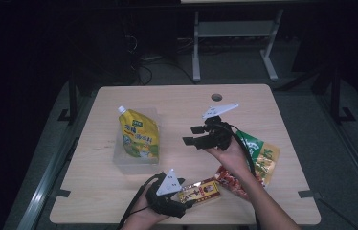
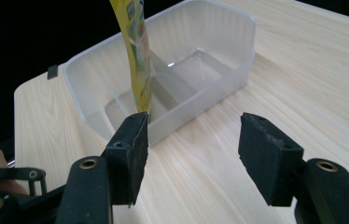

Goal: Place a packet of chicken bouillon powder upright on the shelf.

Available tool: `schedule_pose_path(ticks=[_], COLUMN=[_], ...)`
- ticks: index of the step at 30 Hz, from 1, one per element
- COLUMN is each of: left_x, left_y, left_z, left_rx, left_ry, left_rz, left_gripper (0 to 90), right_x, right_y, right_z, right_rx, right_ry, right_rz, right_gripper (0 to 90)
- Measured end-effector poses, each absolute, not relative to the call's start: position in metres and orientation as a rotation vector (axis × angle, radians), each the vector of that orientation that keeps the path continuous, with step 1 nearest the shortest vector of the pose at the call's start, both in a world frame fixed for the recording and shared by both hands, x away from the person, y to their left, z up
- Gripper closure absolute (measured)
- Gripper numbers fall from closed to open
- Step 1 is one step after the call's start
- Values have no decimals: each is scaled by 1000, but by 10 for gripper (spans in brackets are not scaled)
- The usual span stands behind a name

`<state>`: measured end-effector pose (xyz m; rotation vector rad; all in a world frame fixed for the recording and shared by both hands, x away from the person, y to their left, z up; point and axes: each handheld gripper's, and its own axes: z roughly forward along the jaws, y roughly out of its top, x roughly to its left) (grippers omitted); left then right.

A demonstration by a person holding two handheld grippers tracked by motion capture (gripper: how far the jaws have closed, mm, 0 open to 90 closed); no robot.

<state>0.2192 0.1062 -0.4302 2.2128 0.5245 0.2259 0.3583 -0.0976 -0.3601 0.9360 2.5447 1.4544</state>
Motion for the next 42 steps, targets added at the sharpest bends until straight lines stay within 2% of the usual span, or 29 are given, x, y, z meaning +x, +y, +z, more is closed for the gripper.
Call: schedule_pose_path(ticks=[9,18,32,42], left_x=[222,225,225,226], left_y=[95,94,95,94], left_z=[-440,-448,-454,-456], left_rx=[2295,2361,2387,2449], left_ry=[465,428,414,356], left_rz=[270,237,251,296], left_gripper=[241,237,233,282], right_x=[344,329,306,297], right_y=[-118,-142,-161,-172], right_z=[-370,-386,-411,-424], right_rx=[961,1022,1075,1130], right_ry=[2552,2541,2531,2489], right_rz=[1422,1417,1370,1397], right_gripper=[385,362,342,322])
